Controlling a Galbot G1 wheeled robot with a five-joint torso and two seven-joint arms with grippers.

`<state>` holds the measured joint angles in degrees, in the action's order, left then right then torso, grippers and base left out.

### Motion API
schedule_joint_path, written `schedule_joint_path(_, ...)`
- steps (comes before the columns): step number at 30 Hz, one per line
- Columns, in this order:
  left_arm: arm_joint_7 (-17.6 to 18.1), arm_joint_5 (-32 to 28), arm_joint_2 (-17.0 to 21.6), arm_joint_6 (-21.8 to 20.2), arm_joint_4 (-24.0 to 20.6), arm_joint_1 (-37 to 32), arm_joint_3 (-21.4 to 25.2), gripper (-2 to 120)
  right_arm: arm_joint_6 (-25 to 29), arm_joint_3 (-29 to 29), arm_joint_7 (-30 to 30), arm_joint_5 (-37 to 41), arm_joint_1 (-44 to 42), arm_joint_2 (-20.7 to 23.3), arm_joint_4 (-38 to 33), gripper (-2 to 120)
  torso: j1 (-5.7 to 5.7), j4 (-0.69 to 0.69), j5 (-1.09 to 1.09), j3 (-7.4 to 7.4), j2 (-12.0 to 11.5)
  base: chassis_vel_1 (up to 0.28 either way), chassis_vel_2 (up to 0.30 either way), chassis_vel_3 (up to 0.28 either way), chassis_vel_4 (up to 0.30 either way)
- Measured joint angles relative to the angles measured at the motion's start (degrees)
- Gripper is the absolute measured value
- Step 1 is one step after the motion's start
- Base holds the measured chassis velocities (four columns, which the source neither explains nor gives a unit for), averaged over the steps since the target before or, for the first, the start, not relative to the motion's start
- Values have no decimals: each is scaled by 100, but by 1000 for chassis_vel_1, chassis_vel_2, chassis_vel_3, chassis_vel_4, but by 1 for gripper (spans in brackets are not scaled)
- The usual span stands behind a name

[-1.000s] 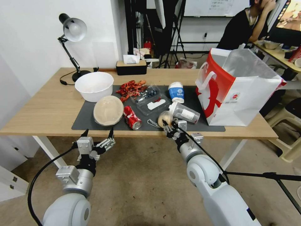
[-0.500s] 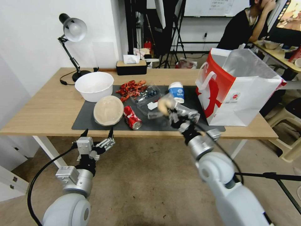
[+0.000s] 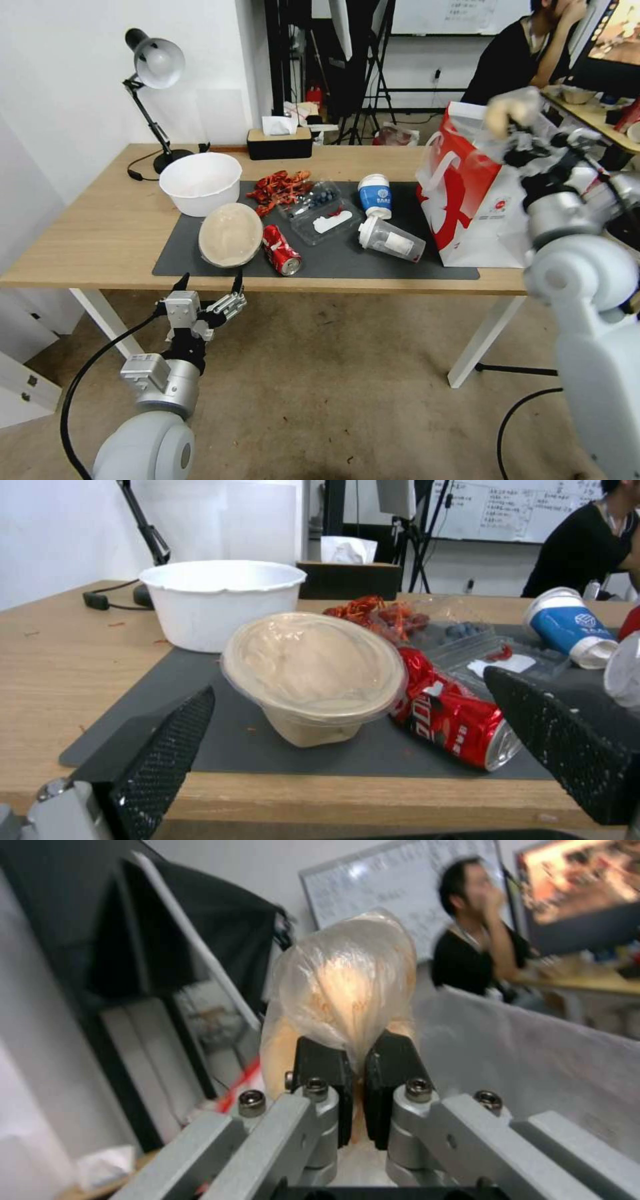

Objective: Pick up the trash from the table and place it into the takeout bag.

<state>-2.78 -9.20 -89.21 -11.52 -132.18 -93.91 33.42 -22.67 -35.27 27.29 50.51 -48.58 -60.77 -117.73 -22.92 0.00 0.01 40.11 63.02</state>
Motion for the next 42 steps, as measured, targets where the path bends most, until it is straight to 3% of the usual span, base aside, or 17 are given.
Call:
schedule_joint_path(6,-6,8,-5,6,2,1,-15,100,-677,7,594,322,175,9,16,6,0,0,-1,0,0,0,0,0,0)
schedule_joint_path(8,-10,11,-8,9,9,4,-20,100,-907,37,818,377,282,-19,54,19,0,0,-1,0,0,0,0,0,0)
schedule_joint_path(10,-11,11,-8,10,11,5,-20,100,-935,40,840,382,297,-20,60,21,0,1,-1,0,0,0,0,0,0)
schedule_joint_path(12,-12,11,-8,11,19,9,-19,100,-1024,42,902,391,354,-15,82,32,0,0,-1,0,0,0,0,0,0)
schedule_joint_path(23,-12,11,-16,24,38,21,-18,100,-1000,-6,900,521,416,87,33,68,0,0,0,-1,0,0,0,0,0)
schedule_joint_path(26,-12,11,-14,26,38,18,-14,100,-449,-68,471,725,298,118,-228,83,0,0,-1,-1,0,0,0,0,0)
schedule_joint_path(28,-12,11,-14,26,38,17,-12,100,-351,-74,377,738,259,122,-289,86,0,0,-1,-1,0,0,0,0,0)
schedule_joint_path(30,-12,11,-11,33,35,15,-8,100,168,-107,-149,716,-88,131,-608,97,0,0,-2,-1,0,0,0,0,0)
schedule_joint_path(31,-12,11,-11,33,35,15,-8,100,168,-107,-149,716,-88,131,-608,97,0,0,-2,-1,0,0,0,0,0)
schedule_joint_path(33,-11,11,-1,40,34,10,-2,100,696,-140,-952,513,-637,137,-954,99,0,-1,-1,-1,0,0,0,0,0)
schedule_joint_path(34,-11,11,-1,40,34,10,-2,100,696,-140,-952,513,-637,137,-954,99,0,-1,-1,-1,0,0,0,0,0)
schedule_joint_path(36,-10,10,5,45,35,13,-1,100,1072,-133,-1611,108,-1141,128,-1231,100,0,0,-2,-1,1,0,0,0,0)
schedule_joint_path(42,-8,0,25,80,73,29,2,100,1414,57,-2053,-1155,-2205,-1,-1582,100,0,0,-1,-1,2,0,0,0,0)
